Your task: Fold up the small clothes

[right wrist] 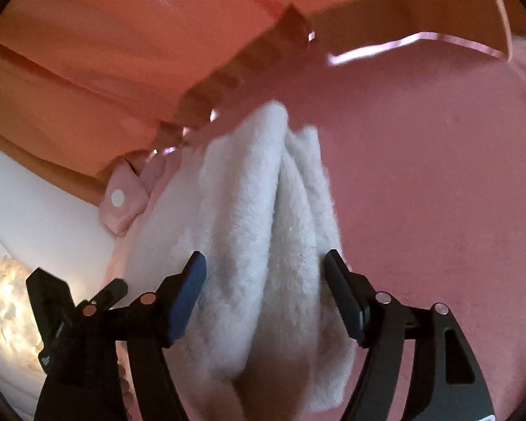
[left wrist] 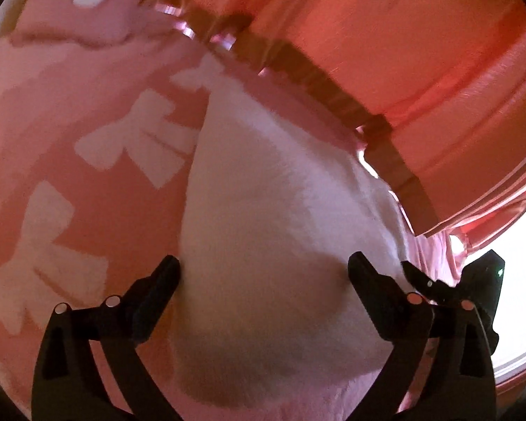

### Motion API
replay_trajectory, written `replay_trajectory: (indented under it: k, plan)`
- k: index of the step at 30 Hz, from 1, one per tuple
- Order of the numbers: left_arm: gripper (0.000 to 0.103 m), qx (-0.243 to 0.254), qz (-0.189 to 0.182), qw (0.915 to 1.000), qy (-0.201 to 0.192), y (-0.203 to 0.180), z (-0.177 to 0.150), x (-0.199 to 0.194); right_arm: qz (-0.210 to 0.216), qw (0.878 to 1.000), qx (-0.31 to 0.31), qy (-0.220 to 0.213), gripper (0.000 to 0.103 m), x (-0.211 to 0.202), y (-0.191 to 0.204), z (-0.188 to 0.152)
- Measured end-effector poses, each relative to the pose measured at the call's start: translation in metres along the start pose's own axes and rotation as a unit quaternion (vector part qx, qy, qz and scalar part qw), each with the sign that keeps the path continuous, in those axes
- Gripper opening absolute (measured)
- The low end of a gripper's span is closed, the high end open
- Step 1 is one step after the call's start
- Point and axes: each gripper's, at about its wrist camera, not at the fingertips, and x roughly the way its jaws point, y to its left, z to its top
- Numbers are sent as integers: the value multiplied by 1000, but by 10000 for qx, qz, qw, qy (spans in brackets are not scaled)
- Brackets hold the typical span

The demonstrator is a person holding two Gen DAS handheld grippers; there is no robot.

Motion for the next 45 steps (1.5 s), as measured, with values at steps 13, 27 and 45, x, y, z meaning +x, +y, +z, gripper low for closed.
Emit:
replay_trajectory:
  k: [13,27,45]
  plan:
    - [62,836,-745,9879,-1073,-44,5,-25,310,9818,-1461,-1177,18,-57,79,3]
    - [84,665,316,9931,-909,-25,-5,-31,-1050,9683,-1734,-1460,36,-65,79,-4]
    - [92,1593,1650,9704,-758,-49,-37,-18,-1788,9689,-1650,-447,41,-22,70,-33]
